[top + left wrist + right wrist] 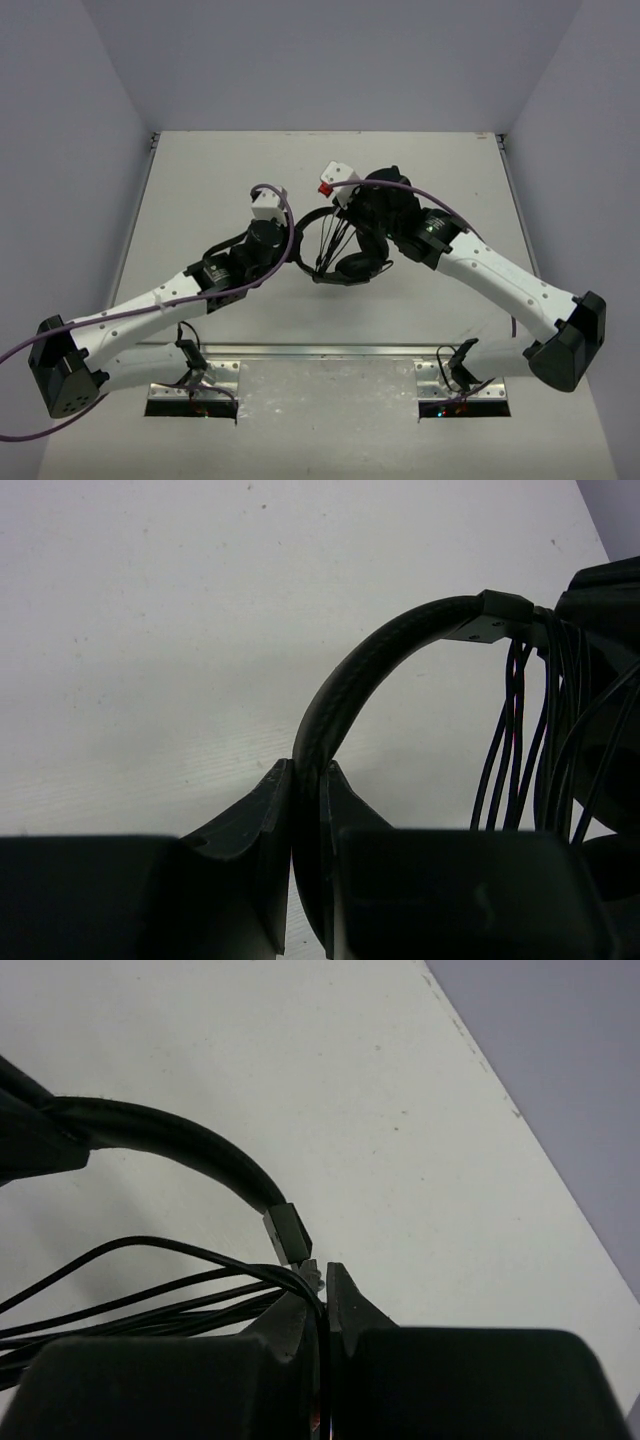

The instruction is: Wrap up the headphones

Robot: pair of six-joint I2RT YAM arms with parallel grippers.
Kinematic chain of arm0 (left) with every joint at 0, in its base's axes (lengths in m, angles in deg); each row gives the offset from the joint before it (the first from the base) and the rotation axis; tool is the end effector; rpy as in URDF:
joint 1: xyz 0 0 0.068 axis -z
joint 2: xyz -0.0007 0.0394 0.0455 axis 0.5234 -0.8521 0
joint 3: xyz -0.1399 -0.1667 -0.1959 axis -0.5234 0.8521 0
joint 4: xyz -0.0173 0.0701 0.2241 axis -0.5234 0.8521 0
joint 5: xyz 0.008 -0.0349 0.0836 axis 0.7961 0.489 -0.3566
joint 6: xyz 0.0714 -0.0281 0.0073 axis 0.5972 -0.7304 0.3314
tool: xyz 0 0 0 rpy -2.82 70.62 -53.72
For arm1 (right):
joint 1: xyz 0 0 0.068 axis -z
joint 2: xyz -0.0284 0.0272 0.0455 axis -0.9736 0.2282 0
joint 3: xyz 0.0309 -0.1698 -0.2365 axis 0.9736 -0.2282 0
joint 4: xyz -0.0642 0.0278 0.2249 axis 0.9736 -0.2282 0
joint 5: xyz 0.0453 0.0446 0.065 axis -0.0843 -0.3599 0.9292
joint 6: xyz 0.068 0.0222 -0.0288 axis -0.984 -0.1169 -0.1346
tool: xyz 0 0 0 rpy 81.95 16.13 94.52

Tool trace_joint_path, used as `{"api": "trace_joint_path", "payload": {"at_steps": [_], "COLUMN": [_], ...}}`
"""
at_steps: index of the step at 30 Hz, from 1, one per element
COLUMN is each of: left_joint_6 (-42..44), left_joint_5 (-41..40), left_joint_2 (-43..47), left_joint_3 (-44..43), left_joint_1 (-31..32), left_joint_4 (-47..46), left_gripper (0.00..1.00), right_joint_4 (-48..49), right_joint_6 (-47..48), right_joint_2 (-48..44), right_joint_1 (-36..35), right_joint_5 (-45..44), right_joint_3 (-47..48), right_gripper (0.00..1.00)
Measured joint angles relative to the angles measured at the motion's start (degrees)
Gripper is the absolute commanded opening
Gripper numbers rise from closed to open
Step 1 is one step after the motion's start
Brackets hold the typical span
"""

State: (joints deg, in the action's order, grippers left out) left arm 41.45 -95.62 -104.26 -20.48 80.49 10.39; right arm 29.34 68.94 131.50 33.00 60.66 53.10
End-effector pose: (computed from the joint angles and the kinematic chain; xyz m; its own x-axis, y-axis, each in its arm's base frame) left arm 0.1707 -0.1516 0.3081 -0.4358 -0.1259 -0.8912 0.2370 0.9391 -0.2486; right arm 0.2185 0.1969 0.3580 -0.1596 -0.5210 -0.8385 -0.6635 0.6855 -0.2996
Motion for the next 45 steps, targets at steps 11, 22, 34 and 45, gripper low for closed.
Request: {"api": "trace_joint_path", "payload": {"at_steps": [11,22,34,45], "left_joint_6": [-2.1,0.6,7.1,8.9], "left_joint_5": [-2.0,-4.1,-4.5,-1.8], "left_joint_2": [-3.1,-4.5,0.5,3.3], "left_joint_3": [-3.7,-7.8,-8.3,-6.3], "left_joint_1": [-0.3,-0.7,-0.7,-0.7], "left_joint_4": [8.0,11.3,12.4,11.0], "left_gripper": [0.00,0.00,0.00,0.00], "right_joint_4": [5.8,12.8,17.4,17.8], "right_joint_6": [2.8,2.6,0.7,0.9], "right_joint_2": [2.2,3.3,1.6,1.2], "right_joint_1": [1.3,6.7,7.4,8.1], "right_joint_5": [-2.2,2.3,9.4,9.3], "right_joint_3": [-1.6,-9.1,-12.1,-12.0], "right_gripper": [0.04,0.03,0.08,0.27]}}
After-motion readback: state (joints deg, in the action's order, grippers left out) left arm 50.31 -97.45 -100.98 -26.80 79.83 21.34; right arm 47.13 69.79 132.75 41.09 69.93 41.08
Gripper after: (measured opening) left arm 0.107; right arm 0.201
